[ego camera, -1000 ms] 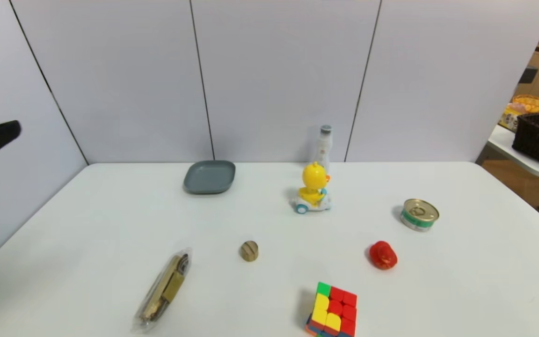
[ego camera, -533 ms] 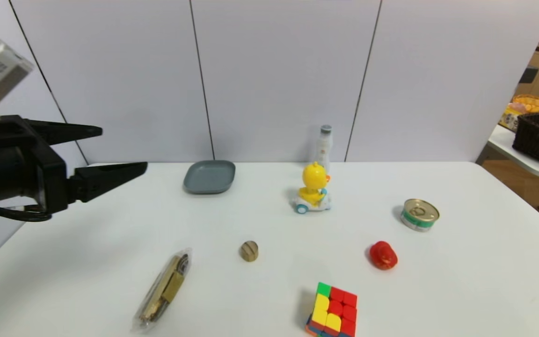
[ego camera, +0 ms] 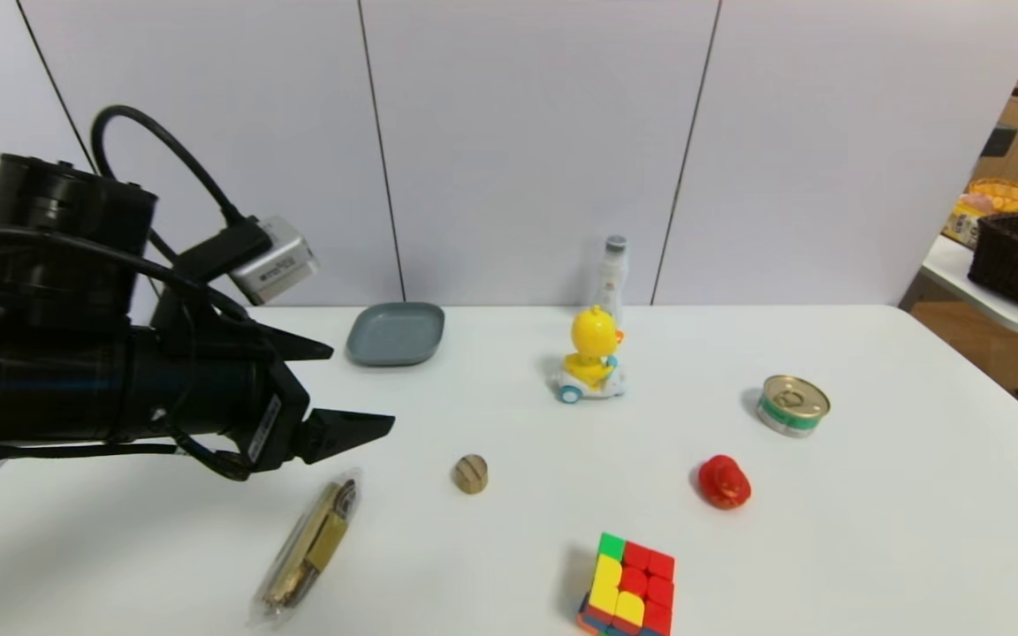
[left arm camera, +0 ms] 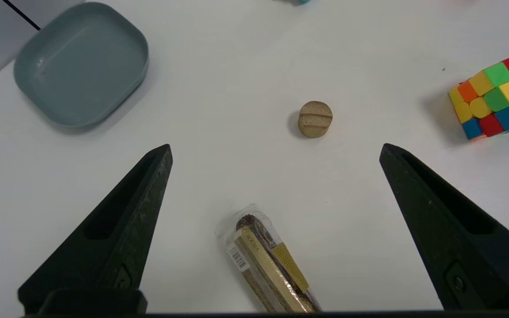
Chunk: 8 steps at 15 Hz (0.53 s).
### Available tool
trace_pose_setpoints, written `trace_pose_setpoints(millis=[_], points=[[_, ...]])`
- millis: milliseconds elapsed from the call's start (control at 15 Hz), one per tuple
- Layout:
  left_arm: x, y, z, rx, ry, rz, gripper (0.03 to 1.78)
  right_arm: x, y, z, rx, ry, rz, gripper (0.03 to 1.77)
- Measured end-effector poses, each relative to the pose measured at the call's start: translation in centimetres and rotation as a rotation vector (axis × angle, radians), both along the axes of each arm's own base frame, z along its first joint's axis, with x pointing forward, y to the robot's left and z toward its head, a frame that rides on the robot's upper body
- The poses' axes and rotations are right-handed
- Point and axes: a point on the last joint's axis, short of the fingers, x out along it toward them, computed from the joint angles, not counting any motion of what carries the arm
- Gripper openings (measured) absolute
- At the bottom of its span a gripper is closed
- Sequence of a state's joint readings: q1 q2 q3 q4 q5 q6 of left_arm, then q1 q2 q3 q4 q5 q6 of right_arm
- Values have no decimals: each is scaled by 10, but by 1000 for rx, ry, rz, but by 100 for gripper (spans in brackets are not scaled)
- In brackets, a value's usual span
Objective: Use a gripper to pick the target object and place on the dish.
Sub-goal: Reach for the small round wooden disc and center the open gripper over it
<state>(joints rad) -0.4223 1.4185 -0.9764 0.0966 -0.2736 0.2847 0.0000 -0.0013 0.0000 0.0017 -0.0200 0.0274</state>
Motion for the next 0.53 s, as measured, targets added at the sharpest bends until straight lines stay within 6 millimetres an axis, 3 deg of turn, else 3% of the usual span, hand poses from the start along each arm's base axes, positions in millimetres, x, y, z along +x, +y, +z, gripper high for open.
trace_pose_setpoints(millis=[533], points=[[32, -58, -39, 152, 222, -102, 169, 0, 0, 0, 0, 0, 0, 171]])
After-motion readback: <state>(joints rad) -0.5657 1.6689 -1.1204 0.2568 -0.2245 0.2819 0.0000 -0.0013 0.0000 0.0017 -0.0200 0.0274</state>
